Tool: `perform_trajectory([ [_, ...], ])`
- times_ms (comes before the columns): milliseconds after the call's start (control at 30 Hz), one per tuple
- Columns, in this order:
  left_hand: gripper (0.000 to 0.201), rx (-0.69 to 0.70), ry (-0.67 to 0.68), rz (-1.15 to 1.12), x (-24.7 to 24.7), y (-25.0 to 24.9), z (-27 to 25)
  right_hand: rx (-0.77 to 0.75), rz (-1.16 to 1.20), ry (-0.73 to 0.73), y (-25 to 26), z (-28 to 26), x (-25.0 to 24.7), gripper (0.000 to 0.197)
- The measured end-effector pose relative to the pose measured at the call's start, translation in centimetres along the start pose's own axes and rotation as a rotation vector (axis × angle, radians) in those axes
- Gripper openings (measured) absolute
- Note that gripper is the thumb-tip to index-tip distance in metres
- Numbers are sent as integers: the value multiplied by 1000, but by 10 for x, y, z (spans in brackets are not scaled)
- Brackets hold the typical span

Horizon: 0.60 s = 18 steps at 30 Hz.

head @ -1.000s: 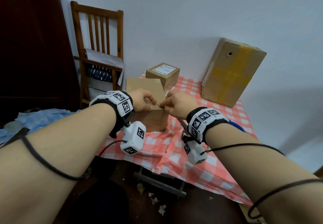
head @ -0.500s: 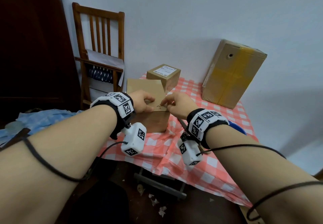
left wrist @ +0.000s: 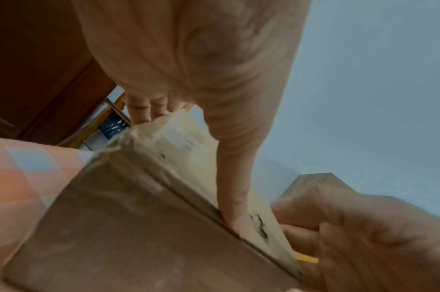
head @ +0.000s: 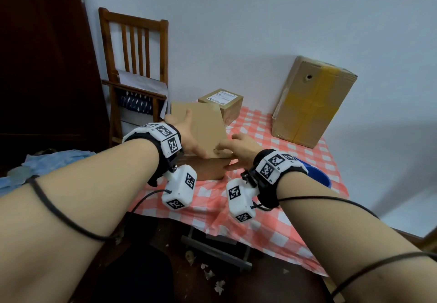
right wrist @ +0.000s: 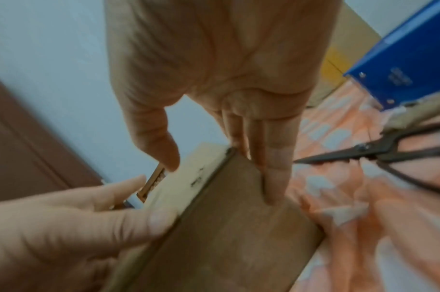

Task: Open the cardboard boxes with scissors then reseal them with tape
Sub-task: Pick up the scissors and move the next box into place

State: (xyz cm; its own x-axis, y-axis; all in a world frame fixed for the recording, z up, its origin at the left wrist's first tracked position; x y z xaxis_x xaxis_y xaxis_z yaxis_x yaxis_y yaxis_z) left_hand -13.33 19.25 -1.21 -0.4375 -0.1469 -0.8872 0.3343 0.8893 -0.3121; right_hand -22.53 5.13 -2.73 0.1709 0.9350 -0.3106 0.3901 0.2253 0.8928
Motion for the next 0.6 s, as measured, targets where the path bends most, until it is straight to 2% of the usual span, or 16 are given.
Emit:
perform_trajectory([
  [100, 149, -17, -4, -61, -2, 6, 0, -55, -108, 53, -4, 0, -1, 39],
  [167, 151, -44, -10, -86, -4, 10, -1, -74, -73, 86, -10, -1, -5, 34],
  [200, 149, -58, -41, -94, -6, 11, -3, -89, -39, 105, -12, -3, -7, 35],
  [267, 142, -54, -185, -40, -13, 10, -11, -118, -4, 127, -15, -7, -8, 36],
  [333, 139, 22, -298, 141, -22, 2, -20, -147, -11, 136, -16, -10, -7, 41],
  [400, 144, 152, -230, 383, -29, -10, -28, -181, -26, 119, -17, -10, -6, 44],
  [500, 159, 236, 12, 699, -29, -23, -33, -219, -9, 103, -15, -10, -5, 53],
  [567, 158, 267, 17, 891, -23, -27, -32, -231, 6, 114, -15, -10, -5, 53],
  [600, 150, 295, -17, 960, -19, -30, -31, -233, 17, 124, -15, -11, -6, 52],
])
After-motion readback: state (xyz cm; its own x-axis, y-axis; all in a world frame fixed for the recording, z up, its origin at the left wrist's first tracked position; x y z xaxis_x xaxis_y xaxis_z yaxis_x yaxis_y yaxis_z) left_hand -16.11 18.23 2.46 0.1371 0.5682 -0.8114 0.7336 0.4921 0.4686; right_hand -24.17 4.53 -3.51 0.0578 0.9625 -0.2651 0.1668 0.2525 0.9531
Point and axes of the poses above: each hand's wrist, its own z-axis towards the middle knuckle, its own x-axis out of the palm, y = z × x, the point moved 1 cm from there along z, towards the middle knuckle, and after that the axes turned 10 degrees about y, right-handed, at the moved point
